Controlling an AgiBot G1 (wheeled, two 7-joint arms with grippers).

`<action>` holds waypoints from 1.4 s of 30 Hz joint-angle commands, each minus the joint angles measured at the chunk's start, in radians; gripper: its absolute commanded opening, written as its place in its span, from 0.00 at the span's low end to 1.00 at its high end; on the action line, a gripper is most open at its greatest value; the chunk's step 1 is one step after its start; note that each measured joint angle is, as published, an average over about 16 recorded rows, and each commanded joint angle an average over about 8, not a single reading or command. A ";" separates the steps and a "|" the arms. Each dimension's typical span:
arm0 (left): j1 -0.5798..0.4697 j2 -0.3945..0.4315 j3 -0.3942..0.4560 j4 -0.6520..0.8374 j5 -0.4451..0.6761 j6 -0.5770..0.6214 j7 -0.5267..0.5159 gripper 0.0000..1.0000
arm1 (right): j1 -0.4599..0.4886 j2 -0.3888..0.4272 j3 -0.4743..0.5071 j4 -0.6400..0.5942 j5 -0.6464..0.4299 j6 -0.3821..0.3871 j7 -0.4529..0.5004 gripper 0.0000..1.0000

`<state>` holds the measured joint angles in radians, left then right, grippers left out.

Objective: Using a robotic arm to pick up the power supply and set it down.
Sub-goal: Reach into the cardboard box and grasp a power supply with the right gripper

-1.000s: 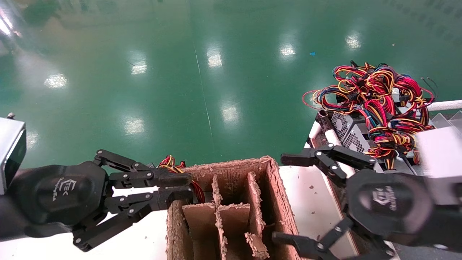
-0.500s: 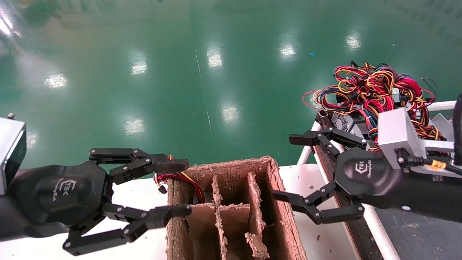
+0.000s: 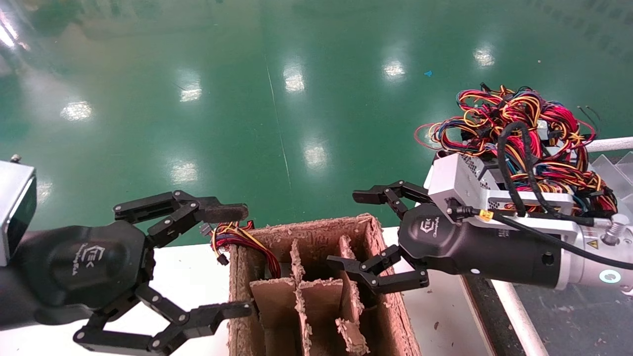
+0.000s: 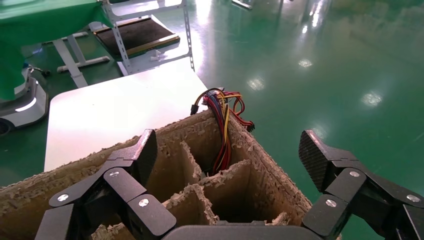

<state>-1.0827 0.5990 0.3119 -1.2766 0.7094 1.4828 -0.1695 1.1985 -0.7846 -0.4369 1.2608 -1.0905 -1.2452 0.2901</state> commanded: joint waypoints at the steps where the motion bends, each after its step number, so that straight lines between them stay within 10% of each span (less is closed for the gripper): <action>1: 0.000 0.000 0.000 0.000 0.000 0.000 0.000 1.00 | 0.003 -0.002 -0.001 -0.005 0.002 -0.003 0.002 1.00; 32: 0.000 0.000 0.001 0.001 -0.001 0.000 0.001 1.00 | 0.167 -0.508 -0.189 -0.499 -0.216 0.096 -0.142 1.00; 40: -0.001 0.000 0.001 0.001 -0.001 0.000 0.001 1.00 | 0.188 -0.567 -0.219 -0.595 -0.205 0.130 -0.192 0.00; 42: -0.001 0.000 0.001 0.001 -0.001 0.000 0.001 1.00 | 0.185 -0.571 -0.231 -0.599 -0.190 0.146 -0.199 0.00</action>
<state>-1.0833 0.5986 0.3134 -1.2760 0.7085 1.4824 -0.1686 1.3809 -1.3519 -0.6745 0.6727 -1.2758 -1.0972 0.0977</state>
